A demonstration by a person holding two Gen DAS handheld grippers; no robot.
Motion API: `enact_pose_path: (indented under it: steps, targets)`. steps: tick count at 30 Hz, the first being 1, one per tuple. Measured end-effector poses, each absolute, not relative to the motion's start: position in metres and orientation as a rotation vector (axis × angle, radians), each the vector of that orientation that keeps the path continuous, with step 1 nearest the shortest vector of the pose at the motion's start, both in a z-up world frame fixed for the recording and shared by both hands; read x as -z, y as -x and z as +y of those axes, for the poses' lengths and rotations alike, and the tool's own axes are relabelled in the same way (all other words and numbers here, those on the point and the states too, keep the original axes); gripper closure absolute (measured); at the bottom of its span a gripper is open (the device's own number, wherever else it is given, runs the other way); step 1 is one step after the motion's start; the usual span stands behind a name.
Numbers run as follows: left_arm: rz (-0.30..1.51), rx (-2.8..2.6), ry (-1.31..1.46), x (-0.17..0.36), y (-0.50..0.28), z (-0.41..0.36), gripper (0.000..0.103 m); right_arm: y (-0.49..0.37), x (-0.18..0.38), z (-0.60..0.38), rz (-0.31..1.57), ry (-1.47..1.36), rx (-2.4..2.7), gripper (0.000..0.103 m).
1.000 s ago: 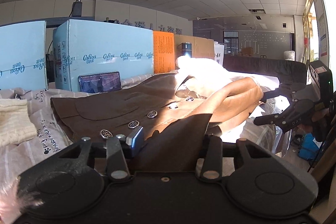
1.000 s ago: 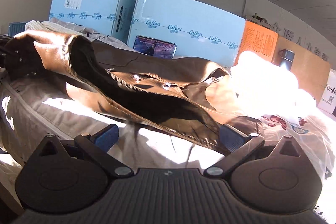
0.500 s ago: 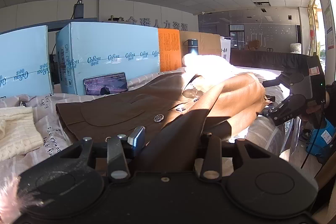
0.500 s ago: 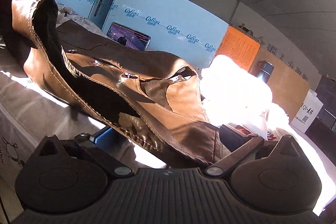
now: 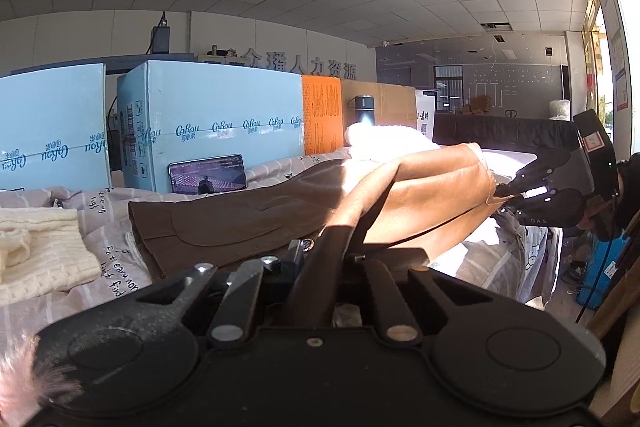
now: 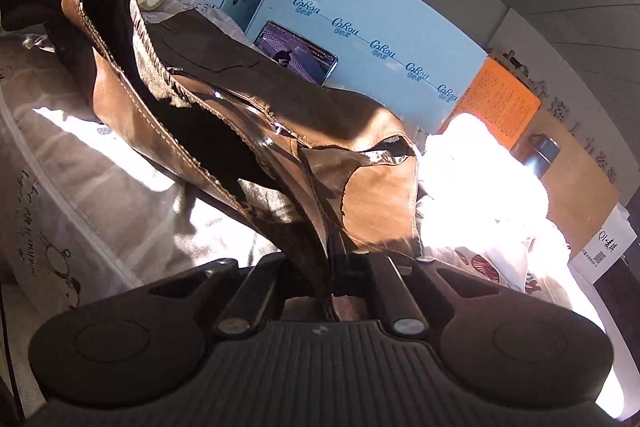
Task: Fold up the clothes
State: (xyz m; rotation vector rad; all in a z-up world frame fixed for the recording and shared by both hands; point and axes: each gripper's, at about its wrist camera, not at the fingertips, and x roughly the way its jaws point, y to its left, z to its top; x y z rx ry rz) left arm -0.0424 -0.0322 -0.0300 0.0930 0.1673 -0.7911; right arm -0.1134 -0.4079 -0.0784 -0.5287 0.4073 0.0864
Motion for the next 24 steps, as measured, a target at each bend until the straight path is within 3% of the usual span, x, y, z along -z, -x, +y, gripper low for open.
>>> enact_pose_path:
  steps: [4,8,14,19,24]
  targets:
    - [0.131,0.765,-0.088,0.025,0.045,-0.024,0.092,0.136,0.064,-0.403,0.378,0.474,-0.112,0.099]
    - [0.11,0.758,-0.085,0.013,0.027,-0.03,0.092,0.133,0.062,-0.414,0.386,0.388,-0.102,0.08]
    - [0.117,0.761,-0.04,-0.016,-0.021,-0.042,0.092,0.107,0.056,-0.435,0.358,0.316,-0.14,0.095]
    - [0.227,0.747,-0.017,-0.031,-0.094,-0.057,0.092,0.062,0.03,-0.453,0.293,0.311,-0.197,0.097]
    - [0.46,0.742,0.031,-0.021,-0.182,-0.071,0.092,-0.014,0.017,-0.47,0.319,0.274,-0.265,0.097]
